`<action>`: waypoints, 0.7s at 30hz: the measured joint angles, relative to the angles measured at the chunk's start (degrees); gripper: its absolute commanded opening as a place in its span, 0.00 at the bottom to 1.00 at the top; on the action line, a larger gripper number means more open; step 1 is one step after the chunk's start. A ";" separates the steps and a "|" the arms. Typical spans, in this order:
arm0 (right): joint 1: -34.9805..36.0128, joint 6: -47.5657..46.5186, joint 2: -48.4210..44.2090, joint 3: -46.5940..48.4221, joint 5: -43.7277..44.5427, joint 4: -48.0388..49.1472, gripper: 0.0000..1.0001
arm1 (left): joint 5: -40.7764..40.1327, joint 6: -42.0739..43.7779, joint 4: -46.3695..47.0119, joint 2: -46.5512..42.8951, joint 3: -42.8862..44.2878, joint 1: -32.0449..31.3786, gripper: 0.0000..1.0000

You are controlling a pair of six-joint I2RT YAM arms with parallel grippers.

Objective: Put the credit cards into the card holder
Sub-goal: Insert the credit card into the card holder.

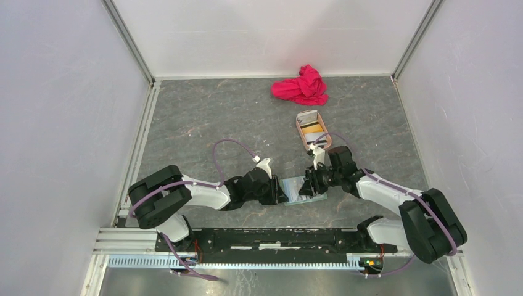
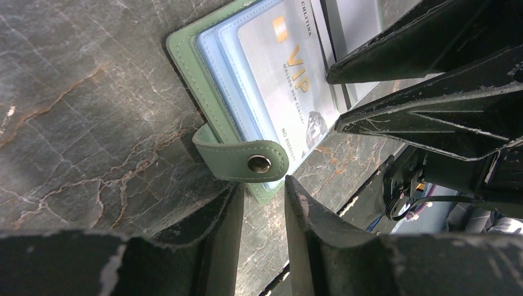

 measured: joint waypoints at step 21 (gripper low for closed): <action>0.00 0.55 0.15 0.35 1.97 0.24 0.45 | 0.00 0.00 0.48 -0.02 -0.22 0.00 0.39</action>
